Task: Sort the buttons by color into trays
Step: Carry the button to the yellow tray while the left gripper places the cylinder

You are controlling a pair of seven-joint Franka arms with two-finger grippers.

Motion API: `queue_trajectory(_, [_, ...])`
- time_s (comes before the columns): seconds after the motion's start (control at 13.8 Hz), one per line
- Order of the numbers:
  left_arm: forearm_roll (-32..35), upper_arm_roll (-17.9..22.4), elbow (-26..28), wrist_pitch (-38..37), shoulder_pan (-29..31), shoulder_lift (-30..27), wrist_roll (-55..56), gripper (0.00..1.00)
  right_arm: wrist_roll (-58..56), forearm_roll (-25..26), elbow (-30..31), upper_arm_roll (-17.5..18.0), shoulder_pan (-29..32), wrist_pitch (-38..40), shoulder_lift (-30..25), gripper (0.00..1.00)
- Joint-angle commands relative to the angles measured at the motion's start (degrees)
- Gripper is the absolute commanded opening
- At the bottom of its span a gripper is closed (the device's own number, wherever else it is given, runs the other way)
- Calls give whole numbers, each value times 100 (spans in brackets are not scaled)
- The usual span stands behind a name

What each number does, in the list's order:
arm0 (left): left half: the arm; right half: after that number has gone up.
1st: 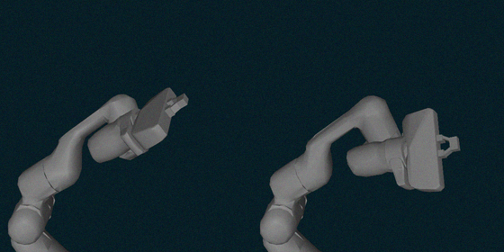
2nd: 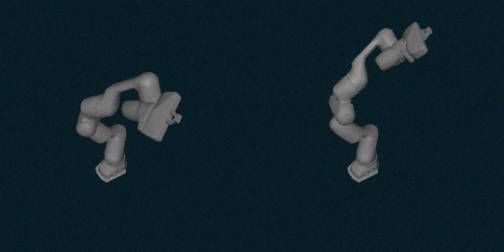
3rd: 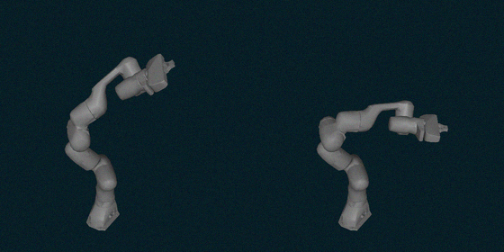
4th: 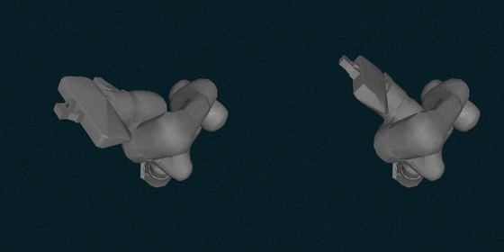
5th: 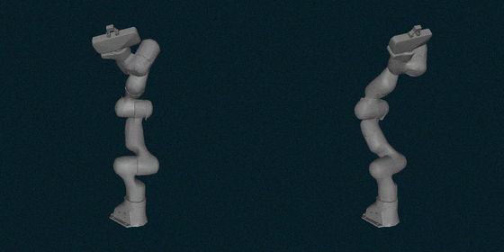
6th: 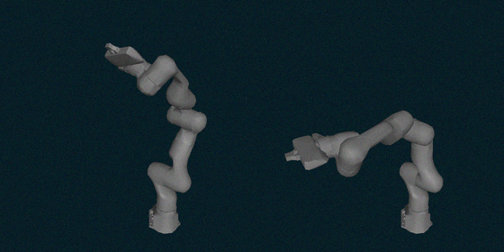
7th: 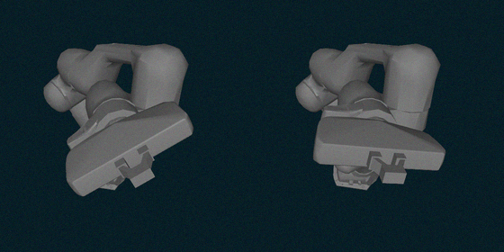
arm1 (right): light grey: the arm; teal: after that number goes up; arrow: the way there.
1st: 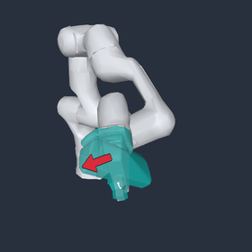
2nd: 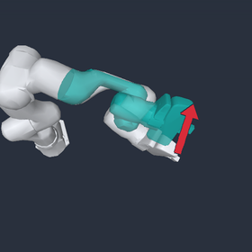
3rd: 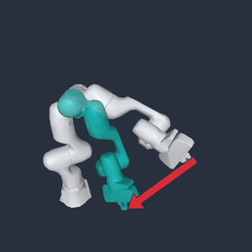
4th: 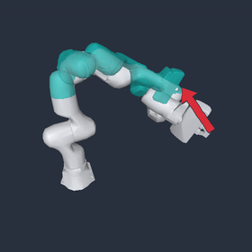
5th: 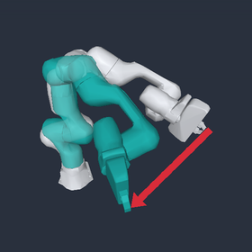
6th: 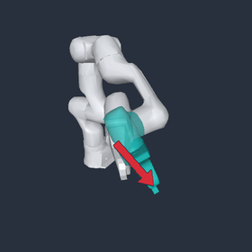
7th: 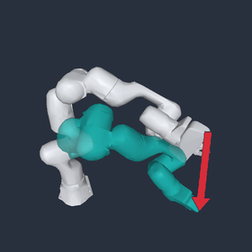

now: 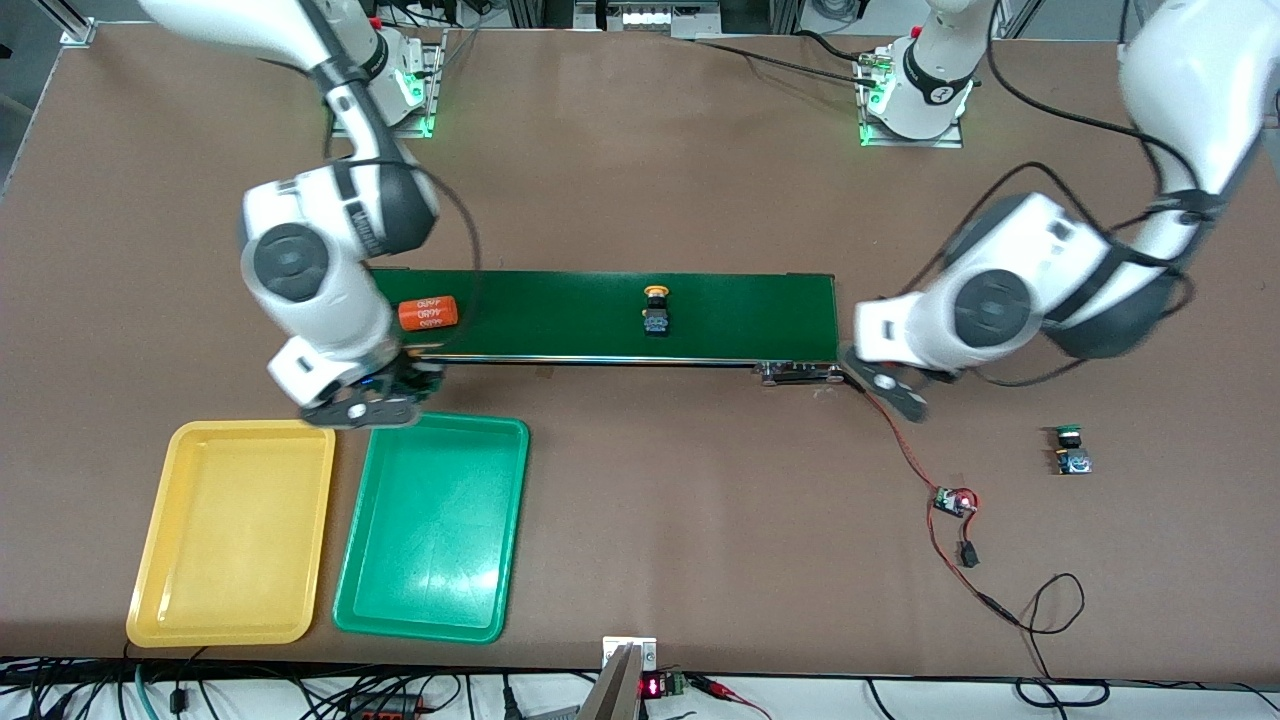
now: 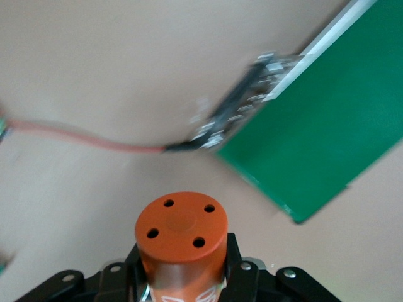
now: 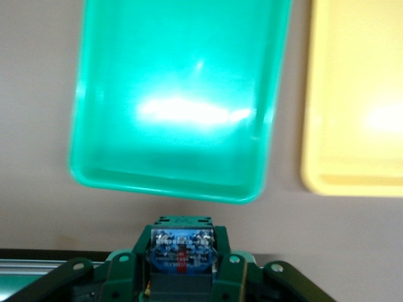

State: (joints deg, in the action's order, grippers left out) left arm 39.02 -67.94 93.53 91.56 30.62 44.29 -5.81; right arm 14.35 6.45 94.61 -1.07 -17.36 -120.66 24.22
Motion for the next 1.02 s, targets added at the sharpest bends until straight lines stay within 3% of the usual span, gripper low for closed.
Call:
queue_trajectory(0.0, [-9,53,-1,-59,-712,115,-482,11,-1255,-100,-153,-243,380,271,-40,0])
queue_trajectory(0.15, [131,193,-19,-24,-1344,256,-483,10,-1889,-57,-154,-297,714,210,30,0])
queue_trajectory(0.44, [386,1105,25,571,-2480,247,-763,11,-2023,628,-154,-438,1233,-561,529,0])
queue_trajectory(0.58, [431,1545,25,1011,-2831,265,-773,26,-2076,839,-215,-446,1471,-1176,881,1])
queue_trajectory(0.65, [440,1617,16,1083,-2990,256,-729,91,-2233,875,-224,-455,1611,-1501,1057,1])
queue_trajectory(0.73, [440,1617,-1,1084,-3026,230,-703,100,-2339,875,-233,-455,1708,-1774,1206,1])
queue_trajectory(0.95, [396,1547,-36,952,-2930,90,-685,100,-2734,875,-241,-455,1990,-2723,1628,1])
